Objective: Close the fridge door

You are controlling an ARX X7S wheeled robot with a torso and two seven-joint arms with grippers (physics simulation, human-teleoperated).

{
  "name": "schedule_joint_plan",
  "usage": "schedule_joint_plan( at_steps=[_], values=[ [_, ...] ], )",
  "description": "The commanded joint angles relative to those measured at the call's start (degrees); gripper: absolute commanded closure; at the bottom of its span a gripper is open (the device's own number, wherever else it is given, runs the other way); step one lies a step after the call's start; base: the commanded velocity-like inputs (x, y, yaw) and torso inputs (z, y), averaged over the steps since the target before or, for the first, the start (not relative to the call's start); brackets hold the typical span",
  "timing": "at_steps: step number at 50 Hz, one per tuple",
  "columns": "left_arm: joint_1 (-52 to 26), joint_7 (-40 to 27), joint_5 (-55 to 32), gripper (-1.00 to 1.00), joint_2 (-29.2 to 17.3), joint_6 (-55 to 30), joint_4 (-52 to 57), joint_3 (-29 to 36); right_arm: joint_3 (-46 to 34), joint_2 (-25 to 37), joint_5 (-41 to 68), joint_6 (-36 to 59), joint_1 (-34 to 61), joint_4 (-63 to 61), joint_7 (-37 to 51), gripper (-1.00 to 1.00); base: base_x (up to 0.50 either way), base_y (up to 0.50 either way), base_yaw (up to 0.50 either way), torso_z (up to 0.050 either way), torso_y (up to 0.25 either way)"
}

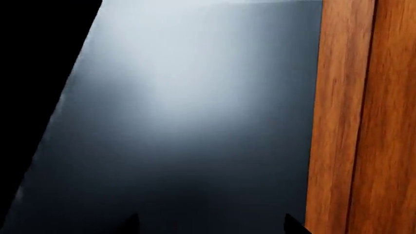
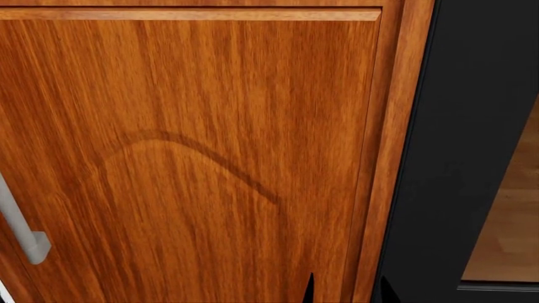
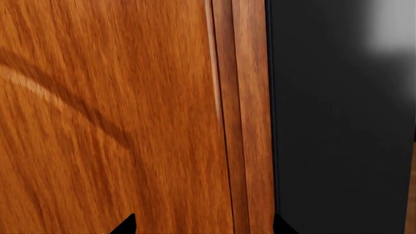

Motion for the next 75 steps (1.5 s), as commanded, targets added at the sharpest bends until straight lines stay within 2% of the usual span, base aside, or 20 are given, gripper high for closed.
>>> schedule_joint_plan(
  at_steps=[1, 25, 38, 44, 51, 56, 60, 66, 72, 75],
  values=[
    [-5.90, -3.36, 2.75, -1.00, -4.50, -1.40, -3.99, -4.56, -0.19, 0.35, 0.52, 0.20, 0.27, 0.34, 0.03, -1.00, 0.00, 0.00, 0.00, 0.000, 0.000],
    [-18.23, -4.61, 5.31, -1.00, -13.22, -7.35, -6.94, -4.06, -0.63, 0.69, 1.09, -0.47, 0.56, 1.09, 0.22, -1.00, 0.00, 0.00, 0.00, 0.000, 0.000],
    [-40.52, -2.74, 7.81, -1.00, -21.62, -14.73, -17.57, 2.33, -0.84, 0.58, 1.23, -1.17, 0.87, 1.99, 0.40, -1.00, 0.00, 0.00, 0.00, 0.001, 0.001],
    [-43.88, -4.43, 10.02, -1.00, -23.75, -15.43, -21.28, 2.45, -1.03, 0.39, 1.15, -1.62, 1.16, 2.62, 0.45, -1.00, 0.00, 0.00, 0.00, 0.000, 0.000],
    [-35.38, -8.11, 9.27, -1.00, -23.26, -15.39, -15.59, -4.93, -1.18, 0.20, 1.18, -1.94, 1.53, 3.28, 0.53, -1.00, 0.00, 0.00, 0.00, 0.000, 0.000],
    [-23.01, -6.63, 4.64, -1.00, -20.13, -17.42, -2.17, -12.97, -1.32, 0.29, 1.18, -2.06, 1.54, 3.43, 0.55, -1.00, 0.00, 0.00, 0.00, 0.000, 0.000],
    [-15.01, -5.06, -0.34, -1.00, -15.88, -19.71, 11.57, -15.72, -1.50, 0.66, 1.21, -1.80, 1.44, 3.15, 0.48, -1.00, 0.00, 0.00, 0.00, 0.000, 0.000],
    [-6.43, -4.18, -7.06, -1.00, -8.82, -21.67, 27.72, -12.84, -1.47, 1.31, 1.62, -1.24, 1.18, 2.27, 0.60, -1.00, 0.00, 0.00, 0.00, 0.000, 0.000],
    [1.81, -0.26, -10.13, -1.00, -3.18, -19.15, 33.88, -7.93, -1.48, 1.60, 2.00, -1.07, 0.83, 1.66, 0.75, -1.00, 0.00, 0.00, 0.00, 0.000, 0.000],
    [4.66, 1.17, -8.60, -1.00, -0.97, -17.04, 34.54, -4.69, -1.63, 1.70, 1.98, -0.82, 0.71, 1.18, 0.94, -1.00, 0.00, 0.00, 0.00, 0.000, 0.000]
  ],
)
